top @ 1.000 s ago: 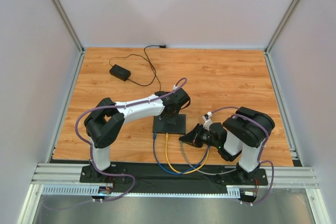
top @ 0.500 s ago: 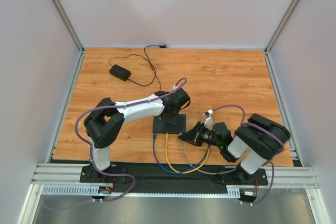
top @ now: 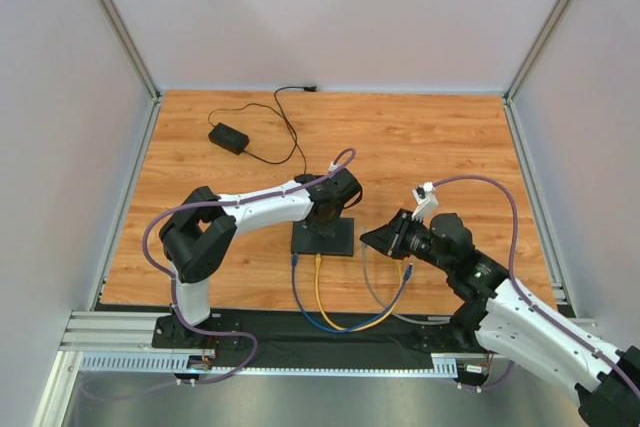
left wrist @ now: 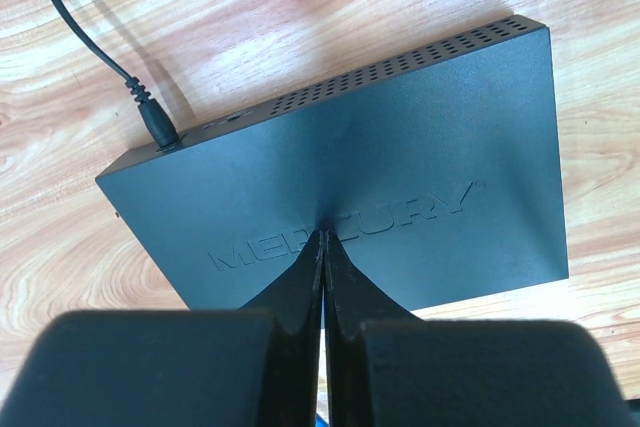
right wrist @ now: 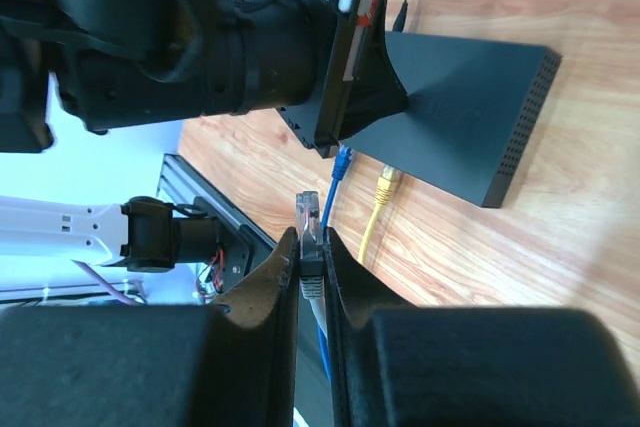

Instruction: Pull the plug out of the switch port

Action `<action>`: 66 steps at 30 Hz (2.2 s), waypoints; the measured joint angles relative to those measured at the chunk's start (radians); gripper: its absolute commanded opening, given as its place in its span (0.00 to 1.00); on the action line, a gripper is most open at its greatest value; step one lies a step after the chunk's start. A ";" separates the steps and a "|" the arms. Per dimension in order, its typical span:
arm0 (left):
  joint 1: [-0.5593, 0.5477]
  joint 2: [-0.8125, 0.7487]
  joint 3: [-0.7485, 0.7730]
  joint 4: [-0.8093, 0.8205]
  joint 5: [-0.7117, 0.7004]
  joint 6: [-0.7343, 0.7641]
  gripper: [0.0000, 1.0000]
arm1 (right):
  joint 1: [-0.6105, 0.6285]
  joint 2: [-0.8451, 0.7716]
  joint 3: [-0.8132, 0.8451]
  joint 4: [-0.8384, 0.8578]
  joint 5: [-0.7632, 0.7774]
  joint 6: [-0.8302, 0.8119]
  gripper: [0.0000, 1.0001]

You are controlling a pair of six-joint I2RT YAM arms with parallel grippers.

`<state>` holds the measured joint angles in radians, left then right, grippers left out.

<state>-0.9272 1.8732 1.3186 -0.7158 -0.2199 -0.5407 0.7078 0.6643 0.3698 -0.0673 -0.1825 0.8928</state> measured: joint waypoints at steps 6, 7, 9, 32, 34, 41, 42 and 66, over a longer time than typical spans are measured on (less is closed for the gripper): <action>0.000 -0.008 -0.008 0.005 -0.001 -0.007 0.00 | 0.000 -0.014 0.206 -0.198 0.068 -0.084 0.00; 0.000 -0.011 -0.011 0.009 -0.001 -0.008 0.00 | 0.000 -0.013 0.256 -0.217 0.079 -0.093 0.00; 0.000 -0.015 -0.018 0.015 -0.002 -0.009 0.00 | 0.000 -0.011 0.334 -0.230 0.095 -0.107 0.00; 0.000 -0.042 -0.054 0.053 -0.002 -0.015 0.00 | -0.003 0.312 1.268 -0.489 0.593 -0.530 0.00; 0.000 -0.043 -0.056 0.055 -0.002 -0.015 0.00 | -0.016 0.386 1.349 -0.567 0.664 -0.571 0.00; 0.000 -0.045 -0.060 0.059 0.000 -0.015 0.00 | -0.220 0.498 1.332 -0.764 0.697 -0.645 0.00; 0.000 -0.046 -0.061 0.060 0.000 -0.015 0.00 | -0.272 0.498 1.315 -0.766 0.675 -0.653 0.00; -0.003 -0.100 -0.129 0.099 0.160 -0.023 0.00 | -0.793 1.352 1.382 -0.402 0.505 -0.726 0.18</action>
<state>-0.9298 1.7729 1.1893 -0.6170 -0.0601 -0.5632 -0.0856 2.0159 1.7523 -0.4698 0.3225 0.1673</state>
